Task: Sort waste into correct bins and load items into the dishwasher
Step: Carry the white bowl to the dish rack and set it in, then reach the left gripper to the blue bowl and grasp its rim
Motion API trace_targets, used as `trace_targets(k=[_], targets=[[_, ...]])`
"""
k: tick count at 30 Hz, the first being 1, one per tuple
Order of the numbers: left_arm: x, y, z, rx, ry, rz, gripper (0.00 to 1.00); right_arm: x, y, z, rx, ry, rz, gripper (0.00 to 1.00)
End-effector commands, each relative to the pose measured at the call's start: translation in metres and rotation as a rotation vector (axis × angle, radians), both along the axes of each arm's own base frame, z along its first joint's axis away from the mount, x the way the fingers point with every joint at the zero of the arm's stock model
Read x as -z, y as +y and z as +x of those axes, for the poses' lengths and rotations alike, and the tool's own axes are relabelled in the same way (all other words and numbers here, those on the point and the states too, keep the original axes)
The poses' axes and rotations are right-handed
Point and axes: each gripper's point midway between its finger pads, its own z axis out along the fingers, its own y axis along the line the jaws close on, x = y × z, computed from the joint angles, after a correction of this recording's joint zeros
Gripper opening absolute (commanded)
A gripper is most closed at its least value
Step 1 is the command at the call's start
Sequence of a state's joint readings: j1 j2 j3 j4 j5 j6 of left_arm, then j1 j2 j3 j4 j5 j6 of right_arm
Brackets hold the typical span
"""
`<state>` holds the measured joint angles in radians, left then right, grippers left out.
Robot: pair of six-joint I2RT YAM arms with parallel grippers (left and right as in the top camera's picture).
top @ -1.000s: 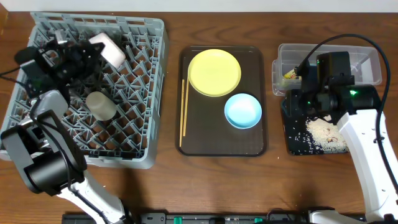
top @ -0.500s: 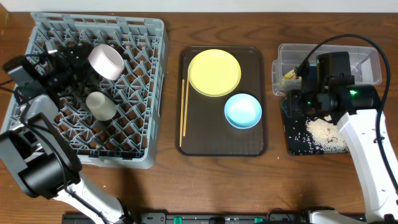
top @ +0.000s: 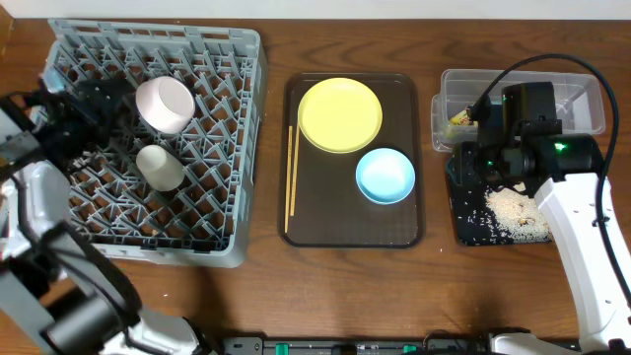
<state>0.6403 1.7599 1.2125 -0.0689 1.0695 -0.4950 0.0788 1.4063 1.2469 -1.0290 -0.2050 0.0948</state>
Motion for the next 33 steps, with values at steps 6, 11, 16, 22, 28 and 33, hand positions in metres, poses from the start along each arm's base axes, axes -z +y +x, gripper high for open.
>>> trace_targets(k=[6,11,16,22,28,33], targets=[[-0.034,-0.098,-0.014,0.108,0.049,0.395,0.95,-0.001,-0.008,0.000,0.064,0.008,0.001,0.50],[-0.009,-0.188,-0.020,0.257,0.137,0.524,0.96,-0.001,-0.037,-0.001,0.183,0.016,-0.064,0.54],[0.007,-0.296,-0.046,0.458,0.088,0.788,0.96,-0.009,-0.070,-0.007,0.290,0.004,-0.062,0.59],[0.045,-0.414,-0.107,0.967,-0.159,1.065,0.96,-0.008,-0.094,-0.015,0.371,0.026,-0.062,0.60],[0.097,-0.472,-0.131,1.157,-0.234,1.117,0.95,-0.008,-0.094,-0.015,0.370,0.026,-0.062,0.61],[0.143,-0.490,-0.138,1.223,-0.200,1.129,0.88,-0.008,-0.094,-0.015,0.370,0.027,-0.062,0.61]])
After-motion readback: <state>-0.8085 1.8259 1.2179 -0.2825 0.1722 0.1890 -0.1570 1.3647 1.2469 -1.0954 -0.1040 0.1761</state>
